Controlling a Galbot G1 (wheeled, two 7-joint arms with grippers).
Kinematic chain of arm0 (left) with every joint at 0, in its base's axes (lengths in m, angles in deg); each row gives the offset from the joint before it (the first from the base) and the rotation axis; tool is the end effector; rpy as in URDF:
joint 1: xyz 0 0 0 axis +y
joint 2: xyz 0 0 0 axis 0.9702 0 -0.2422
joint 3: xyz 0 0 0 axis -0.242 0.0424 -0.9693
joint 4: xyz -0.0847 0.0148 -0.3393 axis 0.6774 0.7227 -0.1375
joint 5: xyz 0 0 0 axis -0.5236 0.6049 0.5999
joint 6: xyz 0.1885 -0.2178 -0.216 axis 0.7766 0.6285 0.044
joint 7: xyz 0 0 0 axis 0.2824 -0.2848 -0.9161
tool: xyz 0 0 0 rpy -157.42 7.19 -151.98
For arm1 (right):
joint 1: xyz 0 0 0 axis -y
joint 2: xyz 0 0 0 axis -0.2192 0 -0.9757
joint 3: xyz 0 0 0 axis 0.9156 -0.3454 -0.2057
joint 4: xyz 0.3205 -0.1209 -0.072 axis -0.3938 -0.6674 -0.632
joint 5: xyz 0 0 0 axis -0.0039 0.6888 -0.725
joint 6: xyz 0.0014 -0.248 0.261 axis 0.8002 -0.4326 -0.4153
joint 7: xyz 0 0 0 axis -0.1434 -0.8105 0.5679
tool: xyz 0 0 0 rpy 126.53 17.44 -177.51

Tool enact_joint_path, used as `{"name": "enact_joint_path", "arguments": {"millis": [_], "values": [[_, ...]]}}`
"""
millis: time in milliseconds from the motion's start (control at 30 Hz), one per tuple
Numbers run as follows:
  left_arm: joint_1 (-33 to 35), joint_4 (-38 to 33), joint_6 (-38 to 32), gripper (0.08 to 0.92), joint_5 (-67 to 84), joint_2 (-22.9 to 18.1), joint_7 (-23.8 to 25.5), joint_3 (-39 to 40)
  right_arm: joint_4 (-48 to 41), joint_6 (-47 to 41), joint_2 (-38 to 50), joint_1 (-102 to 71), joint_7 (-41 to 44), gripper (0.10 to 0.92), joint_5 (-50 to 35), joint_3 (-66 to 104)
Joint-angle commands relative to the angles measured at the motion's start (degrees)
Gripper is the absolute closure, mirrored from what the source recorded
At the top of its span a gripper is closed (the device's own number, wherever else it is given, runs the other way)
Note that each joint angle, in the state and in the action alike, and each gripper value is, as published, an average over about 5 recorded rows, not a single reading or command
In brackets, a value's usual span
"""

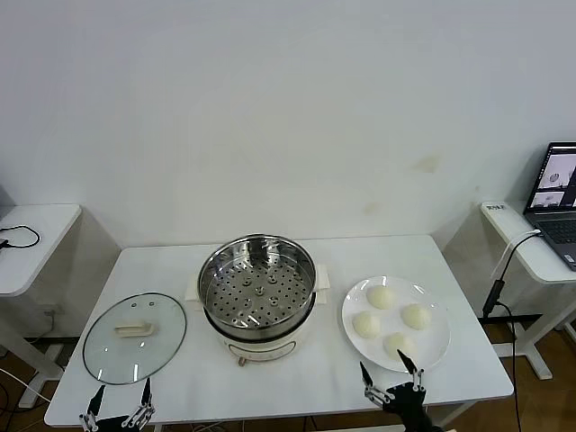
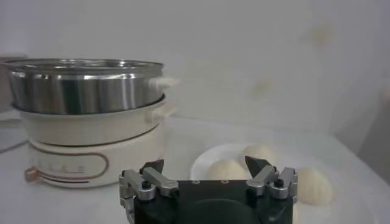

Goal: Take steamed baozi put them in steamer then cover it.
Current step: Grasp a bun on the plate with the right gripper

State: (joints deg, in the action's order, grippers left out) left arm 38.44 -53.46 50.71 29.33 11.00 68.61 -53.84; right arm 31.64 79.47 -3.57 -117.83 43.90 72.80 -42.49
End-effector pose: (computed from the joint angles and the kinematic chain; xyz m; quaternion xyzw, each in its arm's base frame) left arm 0.0615 0.0965 -0.3472 0.1018 -0.9882 -0.0183 0.1133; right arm 0.1291 -0.0662 -0.3453 0.1114 -0.9848 0.0942 0.0941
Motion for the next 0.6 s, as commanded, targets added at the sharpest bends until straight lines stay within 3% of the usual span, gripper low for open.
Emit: {"name": "enact_joint_path", "arguments": {"millis": [33, 367, 600], "values": [[-1.59, -0.65, 4.73, 0.177, -3.14, 0.59, -0.38, -1.36, -0.68, -1.08, 2.24, 3.39, -0.81, 0.203, 13.01, 4.33], [-2.35, -1.15, 4.79, 0.177, -10.91, 1.13, 1.8, -1.25, -4.75, -4.47, 21.09, 16.3, 10.06, 0.203, 30.26, 11.1], [-3.19, -1.29, 4.86, 0.177, -13.04, 0.83, 2.23, -1.31, -11.19, -6.57, 36.6, 32.67, 22.76, 0.203, 29.35, -0.18]]}}
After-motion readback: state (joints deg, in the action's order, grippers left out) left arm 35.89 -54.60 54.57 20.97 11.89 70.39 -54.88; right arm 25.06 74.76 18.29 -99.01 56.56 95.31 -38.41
